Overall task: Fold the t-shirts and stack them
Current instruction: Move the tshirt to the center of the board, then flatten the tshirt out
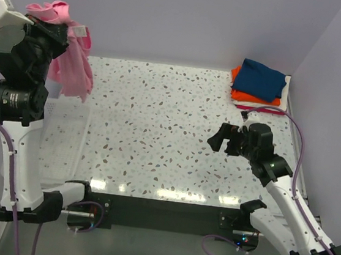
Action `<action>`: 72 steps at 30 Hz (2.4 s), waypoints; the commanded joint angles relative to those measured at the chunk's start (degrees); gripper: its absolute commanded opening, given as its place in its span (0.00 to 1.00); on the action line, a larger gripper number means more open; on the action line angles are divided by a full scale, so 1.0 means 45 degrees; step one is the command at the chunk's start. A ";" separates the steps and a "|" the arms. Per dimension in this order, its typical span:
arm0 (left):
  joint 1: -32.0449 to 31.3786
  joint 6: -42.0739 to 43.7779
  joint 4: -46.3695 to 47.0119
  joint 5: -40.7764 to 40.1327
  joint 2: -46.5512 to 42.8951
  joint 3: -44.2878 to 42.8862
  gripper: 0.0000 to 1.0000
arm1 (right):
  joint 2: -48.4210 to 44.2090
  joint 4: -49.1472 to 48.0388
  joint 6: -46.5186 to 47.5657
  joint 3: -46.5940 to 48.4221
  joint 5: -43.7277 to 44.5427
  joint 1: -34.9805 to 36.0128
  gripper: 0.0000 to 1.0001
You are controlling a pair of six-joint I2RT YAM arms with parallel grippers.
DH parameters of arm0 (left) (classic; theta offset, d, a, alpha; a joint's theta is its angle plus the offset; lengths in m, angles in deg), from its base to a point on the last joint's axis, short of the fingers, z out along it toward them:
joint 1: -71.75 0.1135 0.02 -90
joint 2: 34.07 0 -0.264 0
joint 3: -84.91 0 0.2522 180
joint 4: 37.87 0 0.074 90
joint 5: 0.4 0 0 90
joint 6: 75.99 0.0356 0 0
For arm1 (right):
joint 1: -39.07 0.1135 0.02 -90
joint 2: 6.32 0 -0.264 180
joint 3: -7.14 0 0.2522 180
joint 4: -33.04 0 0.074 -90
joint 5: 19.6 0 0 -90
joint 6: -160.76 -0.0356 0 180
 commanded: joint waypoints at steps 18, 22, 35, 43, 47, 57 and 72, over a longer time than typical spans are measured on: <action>-0.8926 0.1617 0.4244 0.3276 0.4465 0.5740 0.50 | 0.0405 -0.0044 0.0124 0.0063 0.1540 0.0002 0.99; -0.8868 0.1343 0.5012 0.2657 0.3997 0.7266 0.62 | -0.0238 0.0074 -0.0247 -0.0620 0.1540 0.0002 0.99; -0.6875 0.0796 0.5792 0.3551 0.3702 1.0475 0.55 | 0.3603 -0.2912 -0.0697 0.0294 0.2458 0.0373 0.92; -0.7050 0.1030 0.5247 0.4080 0.5304 0.9771 0.56 | 0.7627 -0.4398 -0.1029 0.3201 0.2536 0.0587 0.71; -0.7830 0.1343 0.5013 0.4083 0.6356 0.9460 0.61 | 0.9540 -0.4340 -0.1029 0.4610 0.2886 0.0880 0.70; -0.9179 0.1362 0.5403 0.3925 0.6439 1.0218 0.28 | 1.1925 -0.3501 -0.0483 0.6682 0.4216 0.1037 0.71; -1.0567 0.1031 0.5990 0.3458 0.5990 1.2057 0.00 | 1.2671 -0.3775 -0.0834 0.6722 0.3768 0.1252 0.36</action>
